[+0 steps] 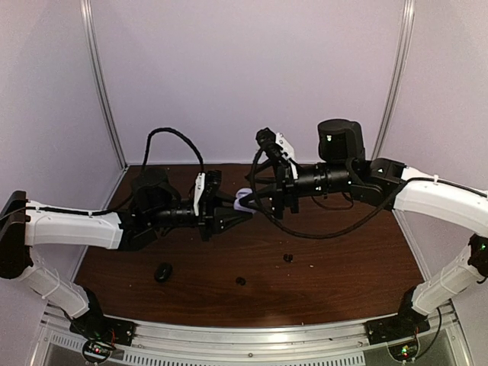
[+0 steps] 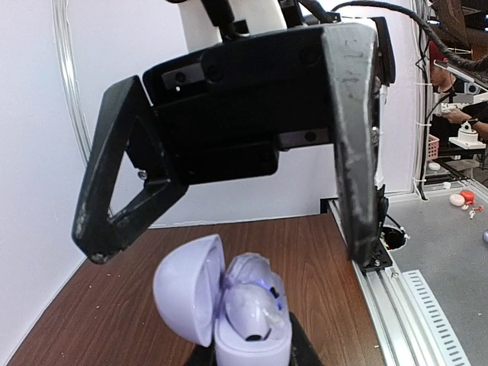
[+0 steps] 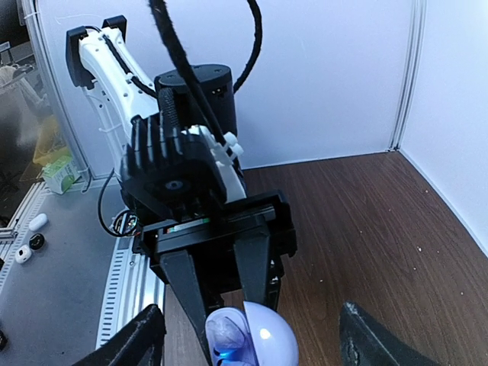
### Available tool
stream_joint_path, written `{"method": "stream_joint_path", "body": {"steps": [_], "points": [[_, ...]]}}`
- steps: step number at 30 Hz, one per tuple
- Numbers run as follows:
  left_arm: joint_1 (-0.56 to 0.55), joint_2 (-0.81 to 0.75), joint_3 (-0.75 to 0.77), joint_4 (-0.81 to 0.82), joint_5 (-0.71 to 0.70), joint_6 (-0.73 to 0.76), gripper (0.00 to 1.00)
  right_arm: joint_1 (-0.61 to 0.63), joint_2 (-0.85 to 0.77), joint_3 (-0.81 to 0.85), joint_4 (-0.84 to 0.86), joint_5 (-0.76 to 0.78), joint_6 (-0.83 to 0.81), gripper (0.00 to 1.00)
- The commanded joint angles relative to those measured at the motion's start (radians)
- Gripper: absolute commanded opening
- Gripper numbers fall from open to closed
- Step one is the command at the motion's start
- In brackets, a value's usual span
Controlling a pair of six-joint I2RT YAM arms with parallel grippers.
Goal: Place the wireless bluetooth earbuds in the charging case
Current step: Close the charging case with the earbuds.
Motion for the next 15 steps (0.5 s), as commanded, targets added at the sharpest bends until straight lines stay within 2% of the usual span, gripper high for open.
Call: {"method": "stream_joint_path", "body": {"steps": [1,9,15], "points": [[0.01,-0.012,-0.008,0.082,0.017,-0.045,0.0,-0.006,-0.016,-0.017,0.026,-0.064,-0.011,0.78],[0.011,-0.025,-0.013,0.1,0.017,-0.063,0.0,-0.006,-0.007,-0.029,0.021,-0.053,-0.019,0.78],[0.018,-0.023,-0.015,0.109,0.007,-0.091,0.0,-0.006,-0.007,-0.019,0.011,-0.104,-0.021,0.76]]}}
